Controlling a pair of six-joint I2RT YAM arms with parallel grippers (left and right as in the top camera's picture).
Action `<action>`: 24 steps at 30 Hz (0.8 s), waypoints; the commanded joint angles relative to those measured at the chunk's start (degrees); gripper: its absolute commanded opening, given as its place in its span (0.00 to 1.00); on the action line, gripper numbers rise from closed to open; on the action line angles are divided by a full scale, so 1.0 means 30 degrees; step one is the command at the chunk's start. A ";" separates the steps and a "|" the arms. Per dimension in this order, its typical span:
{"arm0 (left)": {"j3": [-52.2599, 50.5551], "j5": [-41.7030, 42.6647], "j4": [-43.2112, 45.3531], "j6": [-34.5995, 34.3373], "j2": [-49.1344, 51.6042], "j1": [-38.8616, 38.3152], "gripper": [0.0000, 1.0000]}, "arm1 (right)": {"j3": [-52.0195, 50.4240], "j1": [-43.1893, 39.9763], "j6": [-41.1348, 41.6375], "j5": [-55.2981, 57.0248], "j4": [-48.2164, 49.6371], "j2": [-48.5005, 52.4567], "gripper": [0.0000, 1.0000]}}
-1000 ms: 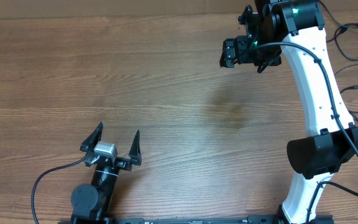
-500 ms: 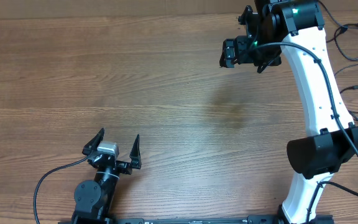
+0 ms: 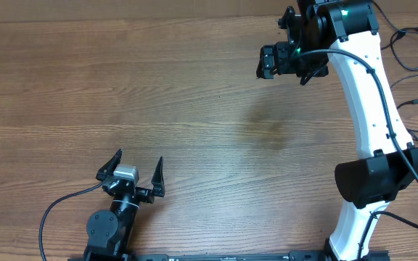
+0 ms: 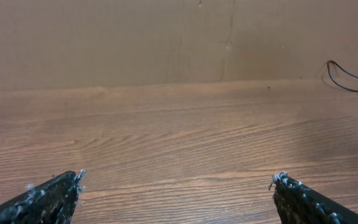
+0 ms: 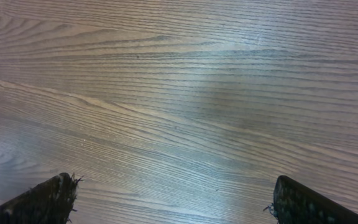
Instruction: Untangle cables
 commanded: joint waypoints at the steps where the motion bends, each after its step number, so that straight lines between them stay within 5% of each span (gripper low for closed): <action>1: -0.0073 -0.0262 -0.0051 0.0364 -0.0219 0.0117 1.00 | 0.0153 0.0015 0.0058 0.0124 0.0080 -0.0510 1.00; 13: -0.0073 -0.0262 -0.0051 0.0364 -0.0219 0.0117 1.00 | -0.1137 -0.1020 0.0073 -0.0357 0.2273 -0.2747 1.00; 24: -0.0073 -0.0262 -0.0051 0.0364 -0.0219 0.0117 1.00 | -1.4426 -0.1268 0.0058 -0.1537 1.8323 -1.1635 1.00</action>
